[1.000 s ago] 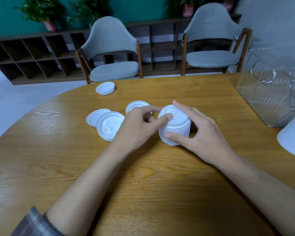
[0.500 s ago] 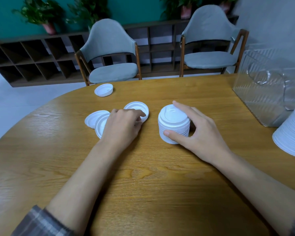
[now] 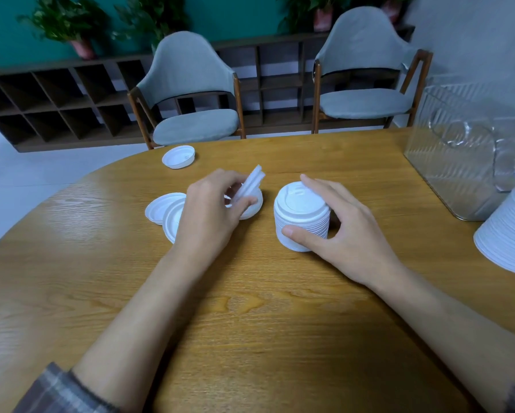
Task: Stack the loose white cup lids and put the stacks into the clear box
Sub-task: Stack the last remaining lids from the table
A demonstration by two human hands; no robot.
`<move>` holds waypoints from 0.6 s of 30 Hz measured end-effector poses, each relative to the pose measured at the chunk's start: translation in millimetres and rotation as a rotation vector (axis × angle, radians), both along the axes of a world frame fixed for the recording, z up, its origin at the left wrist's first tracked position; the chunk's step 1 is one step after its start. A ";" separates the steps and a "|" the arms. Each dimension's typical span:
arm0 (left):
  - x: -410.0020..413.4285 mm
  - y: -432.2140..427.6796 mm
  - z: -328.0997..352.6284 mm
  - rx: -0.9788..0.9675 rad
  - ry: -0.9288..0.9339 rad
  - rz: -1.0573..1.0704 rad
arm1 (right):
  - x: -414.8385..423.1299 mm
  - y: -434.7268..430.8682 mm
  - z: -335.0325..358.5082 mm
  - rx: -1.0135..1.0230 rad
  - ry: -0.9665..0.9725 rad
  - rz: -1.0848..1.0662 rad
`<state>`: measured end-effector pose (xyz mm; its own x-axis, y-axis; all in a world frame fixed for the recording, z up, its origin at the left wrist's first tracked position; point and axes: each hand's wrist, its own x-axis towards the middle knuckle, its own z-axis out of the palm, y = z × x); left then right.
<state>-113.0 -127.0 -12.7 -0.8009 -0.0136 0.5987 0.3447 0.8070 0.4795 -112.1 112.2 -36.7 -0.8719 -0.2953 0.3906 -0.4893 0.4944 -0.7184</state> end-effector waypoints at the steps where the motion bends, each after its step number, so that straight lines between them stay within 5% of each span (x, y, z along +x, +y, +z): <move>1: 1.9 1.8 2.2 0.045 0.026 0.006 | 0.2 -0.3 0.2 -0.005 0.002 -0.002; 5: 5.9 7.3 7.7 0.299 0.014 0.023 | 0.5 -1.6 0.1 -0.016 -0.001 -0.013; 12: 14.6 20.1 21.4 0.852 -0.306 -0.181 | 0.4 -1.5 2.9 0.011 -0.034 -0.010; 18: 17.0 32.1 14.1 0.650 -0.354 -0.214 | 0.7 -2.1 2.0 0.004 -0.007 0.000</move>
<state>-96.0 -95.0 1.4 -0.9681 -0.0979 0.2305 0.1990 0.2584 0.9453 -111.3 110.1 -34.8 -0.8743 -0.2973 0.3836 -0.4848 0.4971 -0.7196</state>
